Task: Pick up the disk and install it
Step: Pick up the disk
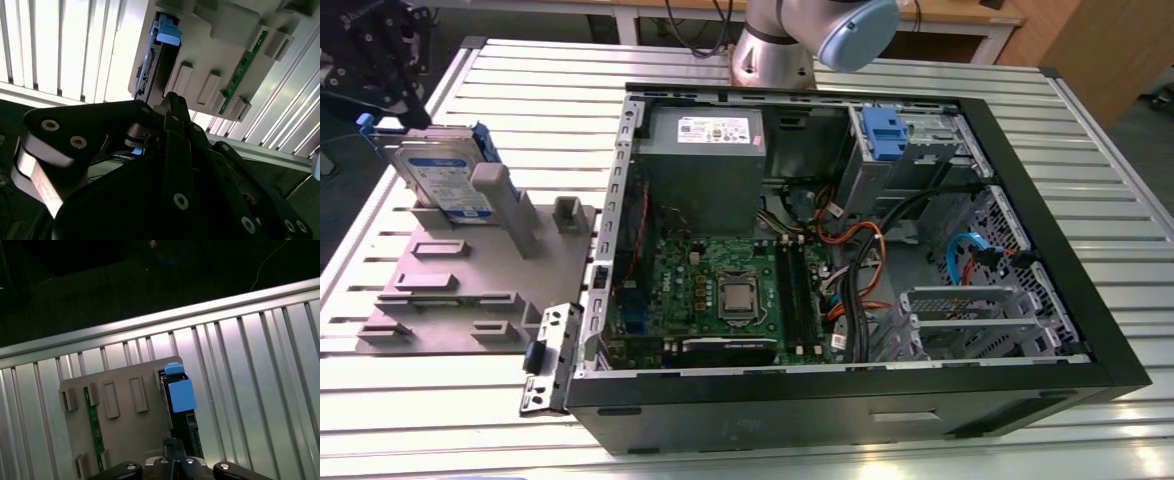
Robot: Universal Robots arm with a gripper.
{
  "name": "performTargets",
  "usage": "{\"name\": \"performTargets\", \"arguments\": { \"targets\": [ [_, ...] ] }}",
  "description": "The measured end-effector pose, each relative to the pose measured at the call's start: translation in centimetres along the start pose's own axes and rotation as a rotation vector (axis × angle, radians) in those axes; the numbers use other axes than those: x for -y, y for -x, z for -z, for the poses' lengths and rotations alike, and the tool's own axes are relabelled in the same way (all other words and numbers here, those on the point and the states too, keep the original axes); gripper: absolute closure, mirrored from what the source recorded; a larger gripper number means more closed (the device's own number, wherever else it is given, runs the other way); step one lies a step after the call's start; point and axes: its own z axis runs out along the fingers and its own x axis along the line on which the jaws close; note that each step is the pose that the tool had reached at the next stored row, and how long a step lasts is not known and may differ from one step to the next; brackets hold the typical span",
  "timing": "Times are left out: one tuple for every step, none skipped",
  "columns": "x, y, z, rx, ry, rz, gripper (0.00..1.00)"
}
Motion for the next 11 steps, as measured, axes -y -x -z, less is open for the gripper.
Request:
{"name": "performTargets", "arguments": {
  "targets": [
    [-0.01, 0.06, -0.07, -0.0003, -0.0004, 0.007, 0.89],
    [-0.02, 0.12, -0.13, -0.0006, -0.0005, 0.015, 0.89],
    [-0.03, 0.19, -0.19, -0.0010, -0.0006, 0.021, 0.89],
    [-0.05, 0.28, -0.24, -0.0013, -0.0006, 0.028, 0.89],
    [-0.08, 0.40, -0.30, -0.0014, -0.0007, 0.034, 0.89],
    [-0.11, 0.54, -0.34, -0.0016, -0.0009, 0.038, 0.89],
    [-0.15, 0.71, -0.36, -0.0018, -0.0008, 0.041, 0.89],
    [-0.20, 0.88, -0.39, -0.0019, -0.0008, 0.043, 0.89],
    [-0.25, 1.04, -0.41, -0.0020, -0.0009, 0.045, 0.89],
    [-0.33, 1.18, -0.44, -0.0019, -0.0008, 0.045, 0.89],
    [-0.42, 1.28, -0.45, -0.0020, -0.0010, 0.045, 0.89]
  ]
}}
